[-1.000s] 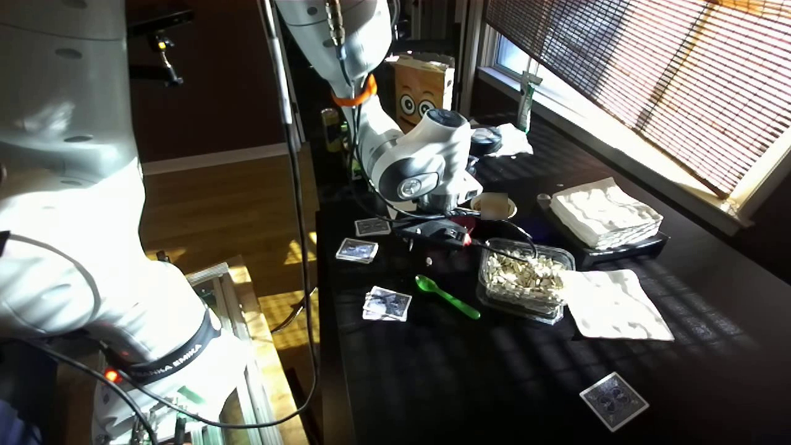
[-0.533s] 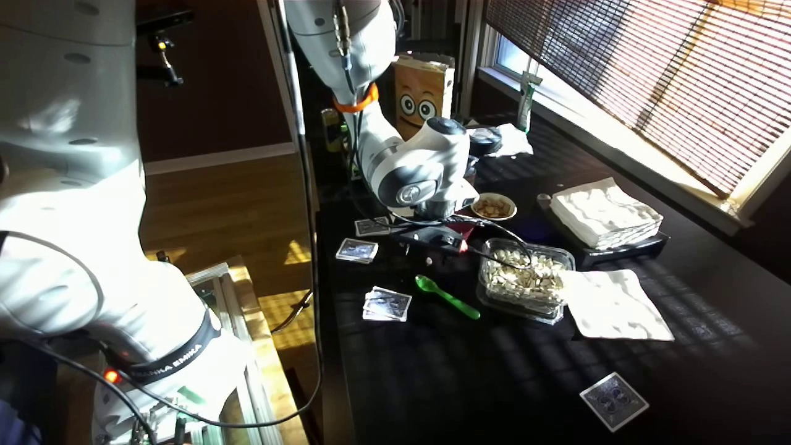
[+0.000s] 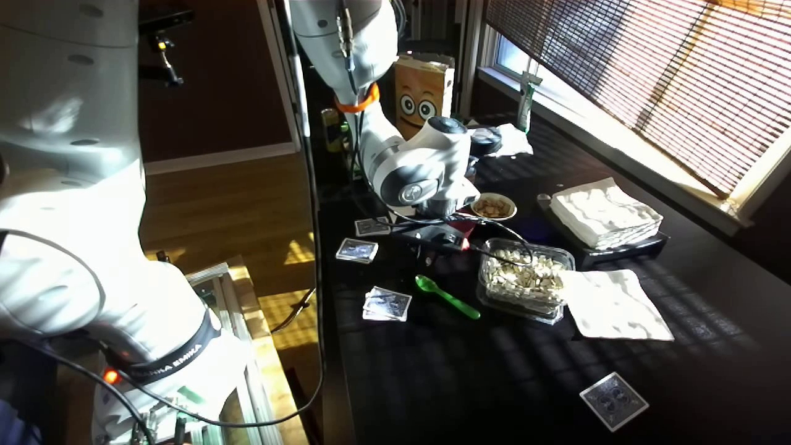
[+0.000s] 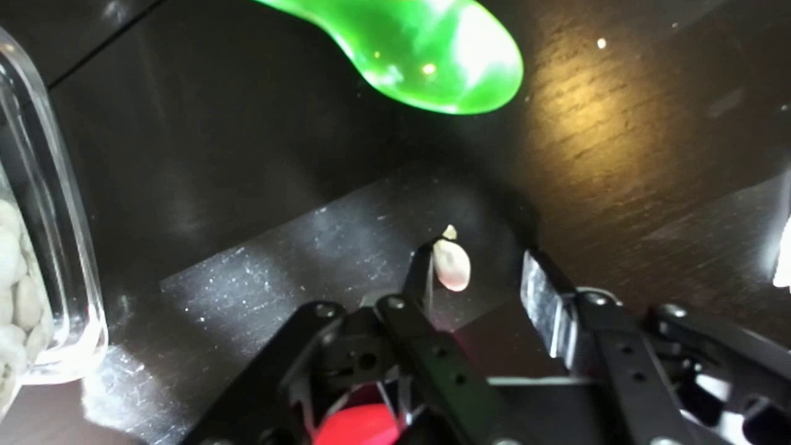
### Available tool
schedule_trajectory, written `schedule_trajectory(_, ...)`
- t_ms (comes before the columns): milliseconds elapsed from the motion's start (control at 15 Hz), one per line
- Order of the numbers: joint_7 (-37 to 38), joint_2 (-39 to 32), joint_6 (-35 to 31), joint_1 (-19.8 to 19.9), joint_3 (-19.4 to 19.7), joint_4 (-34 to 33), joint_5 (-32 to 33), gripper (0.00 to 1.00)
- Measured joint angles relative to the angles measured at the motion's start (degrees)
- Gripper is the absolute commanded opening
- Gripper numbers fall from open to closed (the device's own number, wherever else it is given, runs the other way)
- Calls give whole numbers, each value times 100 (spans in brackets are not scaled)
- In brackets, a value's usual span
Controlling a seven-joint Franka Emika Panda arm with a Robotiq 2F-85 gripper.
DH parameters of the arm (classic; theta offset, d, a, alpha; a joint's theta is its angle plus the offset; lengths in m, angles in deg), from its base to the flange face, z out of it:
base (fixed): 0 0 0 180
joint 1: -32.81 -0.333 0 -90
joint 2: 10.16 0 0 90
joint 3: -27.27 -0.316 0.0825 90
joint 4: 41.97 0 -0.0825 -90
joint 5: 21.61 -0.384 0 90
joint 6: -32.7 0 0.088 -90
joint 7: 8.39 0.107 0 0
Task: Empty the contents of the pink bowl into the clear container
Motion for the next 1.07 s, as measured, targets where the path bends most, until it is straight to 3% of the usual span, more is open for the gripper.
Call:
schedule_trajectory(67, 0, 0, 0, 1, 0, -13, 7, 5)
schedule_trajectory(200, 0, 0, 0, 3, 0, -28, 18, 0)
schedule_trajectory(1067, 0, 76, 29, 39, -46, -51, 26, 1)
